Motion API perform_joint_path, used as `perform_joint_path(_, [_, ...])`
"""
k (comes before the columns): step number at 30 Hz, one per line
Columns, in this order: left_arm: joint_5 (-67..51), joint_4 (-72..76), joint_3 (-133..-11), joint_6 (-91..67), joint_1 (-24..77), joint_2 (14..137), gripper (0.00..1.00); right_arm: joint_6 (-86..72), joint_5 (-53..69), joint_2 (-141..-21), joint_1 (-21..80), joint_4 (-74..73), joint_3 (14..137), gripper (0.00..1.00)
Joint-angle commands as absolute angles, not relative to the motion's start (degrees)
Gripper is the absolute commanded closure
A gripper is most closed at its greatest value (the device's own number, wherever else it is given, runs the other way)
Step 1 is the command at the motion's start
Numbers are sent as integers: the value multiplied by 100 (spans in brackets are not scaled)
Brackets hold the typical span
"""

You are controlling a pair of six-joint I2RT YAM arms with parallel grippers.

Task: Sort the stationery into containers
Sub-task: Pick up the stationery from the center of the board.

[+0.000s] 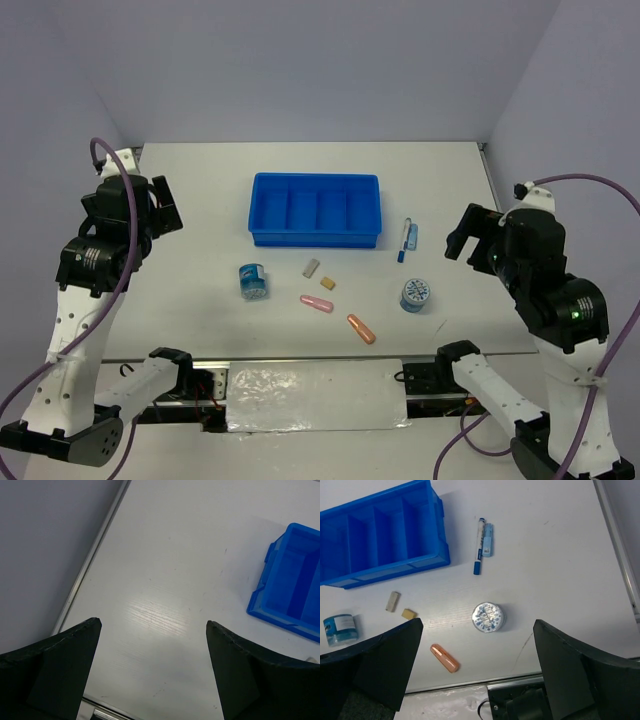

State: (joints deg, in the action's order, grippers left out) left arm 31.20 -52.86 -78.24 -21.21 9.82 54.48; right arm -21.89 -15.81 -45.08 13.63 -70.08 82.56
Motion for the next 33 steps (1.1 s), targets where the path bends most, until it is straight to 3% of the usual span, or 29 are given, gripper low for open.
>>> perform_joint_path(1, [3278,-5098,-7945,-2136,967,5387,1,-2355,-1732,-4500,1406,-7067,8130,0])
perform_joint_path(7, [3050,-5001,-7946,-2171,958,5484,1,-2320,-1187,-4710,1397,-6917,7490,0])
perform_joint_path(10, [2848,-4861,-7840,-2188,958,5528,1,-2583,-1178,-5062,1397,-6795,6517,0])
perform_joint_path(22, [2022,-4694,-7796,-2188,958,5933,1,-3225,-695,-5361,1397,-4441,4326,0])
perform_joint_path(33, [1670,-4597,-7629,-2118,958,6056,1,-3313,-1098,-6740,1406,-3902,4095,1])
